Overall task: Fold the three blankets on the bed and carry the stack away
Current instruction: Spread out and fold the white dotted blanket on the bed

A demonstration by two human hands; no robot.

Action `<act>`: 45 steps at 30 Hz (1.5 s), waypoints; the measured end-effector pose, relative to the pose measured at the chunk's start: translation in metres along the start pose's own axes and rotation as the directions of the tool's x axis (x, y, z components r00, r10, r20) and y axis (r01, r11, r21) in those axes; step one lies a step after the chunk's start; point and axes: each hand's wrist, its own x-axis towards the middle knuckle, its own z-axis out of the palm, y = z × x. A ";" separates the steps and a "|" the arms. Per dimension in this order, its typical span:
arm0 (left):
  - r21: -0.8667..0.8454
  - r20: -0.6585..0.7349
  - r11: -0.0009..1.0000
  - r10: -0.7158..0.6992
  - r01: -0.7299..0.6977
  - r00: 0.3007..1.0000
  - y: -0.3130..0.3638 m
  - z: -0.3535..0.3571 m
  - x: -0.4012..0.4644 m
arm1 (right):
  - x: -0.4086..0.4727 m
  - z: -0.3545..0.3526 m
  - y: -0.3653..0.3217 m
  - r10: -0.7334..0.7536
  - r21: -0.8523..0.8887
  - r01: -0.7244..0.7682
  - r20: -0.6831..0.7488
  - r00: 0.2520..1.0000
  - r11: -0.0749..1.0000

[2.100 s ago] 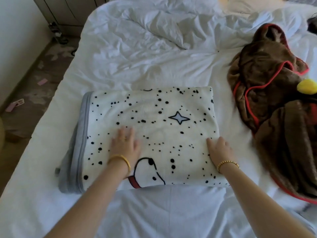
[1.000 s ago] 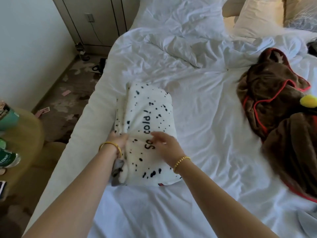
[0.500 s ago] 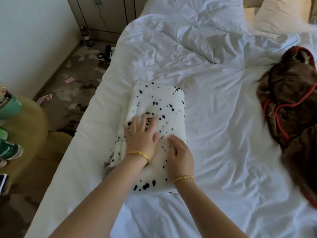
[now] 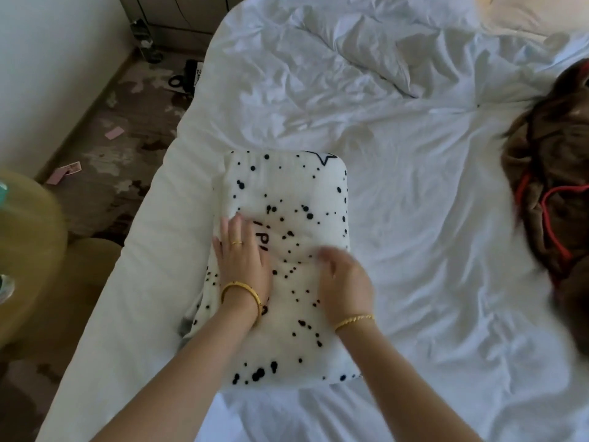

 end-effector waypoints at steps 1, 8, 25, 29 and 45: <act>-0.134 -0.106 0.991 0.012 -0.026 0.994 0.009 -0.006 0.003 | 0.017 -0.005 -0.004 -0.020 0.050 0.024 -0.077 0.997 0.998; -0.002 -0.048 0.962 0.272 -0.272 0.961 0.046 0.007 0.066 | 0.116 0.025 -0.026 -0.362 -0.162 0.412 0.265 0.893 0.897; 0.046 0.100 0.965 -0.263 0.260 0.959 -0.026 0.029 0.091 | 0.137 0.050 0.019 0.186 -0.170 -0.130 0.369 0.911 0.977; 0.094 0.252 0.918 -0.397 0.386 0.883 -0.040 0.001 0.076 | 0.105 0.028 0.021 0.271 -0.097 -0.254 0.413 0.869 0.962; 0.225 0.348 0.974 -0.080 0.000 0.934 -0.039 -0.014 -0.070 | -0.072 0.010 0.026 0.142 -0.185 -0.094 0.264 0.954 0.978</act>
